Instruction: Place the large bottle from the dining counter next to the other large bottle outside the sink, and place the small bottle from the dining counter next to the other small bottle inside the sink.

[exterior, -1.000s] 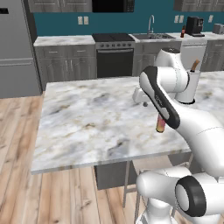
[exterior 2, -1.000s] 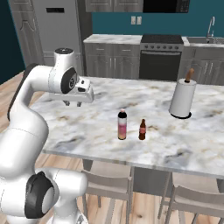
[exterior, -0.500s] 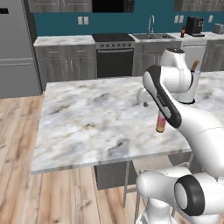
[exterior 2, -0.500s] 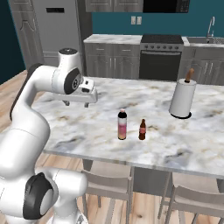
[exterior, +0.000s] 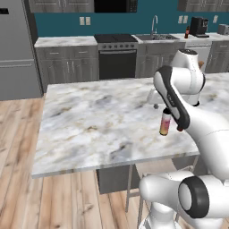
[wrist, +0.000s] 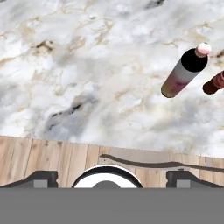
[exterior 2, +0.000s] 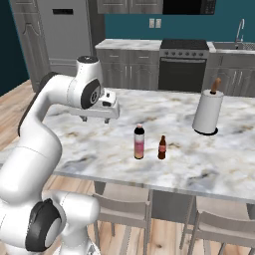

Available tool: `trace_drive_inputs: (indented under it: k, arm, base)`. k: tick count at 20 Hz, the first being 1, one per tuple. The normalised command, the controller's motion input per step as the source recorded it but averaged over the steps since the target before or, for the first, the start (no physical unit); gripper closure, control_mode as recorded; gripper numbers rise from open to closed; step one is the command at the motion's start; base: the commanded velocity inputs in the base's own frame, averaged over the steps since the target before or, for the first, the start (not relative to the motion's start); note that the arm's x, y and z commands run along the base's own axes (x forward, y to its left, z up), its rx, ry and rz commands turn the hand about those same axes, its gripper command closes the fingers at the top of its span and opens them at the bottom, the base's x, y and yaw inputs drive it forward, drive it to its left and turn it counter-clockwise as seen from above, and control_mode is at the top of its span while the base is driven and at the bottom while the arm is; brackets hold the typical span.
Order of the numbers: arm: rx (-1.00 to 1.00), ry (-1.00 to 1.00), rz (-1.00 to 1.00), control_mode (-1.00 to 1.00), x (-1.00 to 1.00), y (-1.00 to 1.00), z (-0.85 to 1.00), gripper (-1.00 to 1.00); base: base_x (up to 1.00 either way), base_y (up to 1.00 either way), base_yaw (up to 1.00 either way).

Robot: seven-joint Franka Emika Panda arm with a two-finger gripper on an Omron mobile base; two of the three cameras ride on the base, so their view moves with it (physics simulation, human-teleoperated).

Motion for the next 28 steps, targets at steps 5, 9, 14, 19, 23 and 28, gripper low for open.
trace_drive_inputs:
  k: [5,9,14,19,23,28]
  arm:
    - [0.0,0.0,0.0,-1.0,0.0,-0.25,-0.02,-1.0]
    - [0.0,0.0,0.0,-1.0,0.0,-0.22,-0.15,-1.0]
    - [0.0,0.0,0.0,-1.0,-0.01,-0.18,-0.26,-1.0]
    - [0.0,0.0,0.01,-1.0,-0.04,-0.15,-0.29,-1.0]
    - [-0.02,0.0,0.0,-1.0,0.0,-0.16,-0.16,-1.0]
    - [-0.08,-0.03,0.0,-1.0,0.0,-0.15,-0.02,-1.0]
  base:
    - [0.0,0.0,0.0]
    - [0.0,0.0,0.0]
    - [0.0,0.0,0.0]
    - [0.0,0.0,0.0]
    - [0.0,0.0,0.0]
    - [0.0,0.0,0.0]
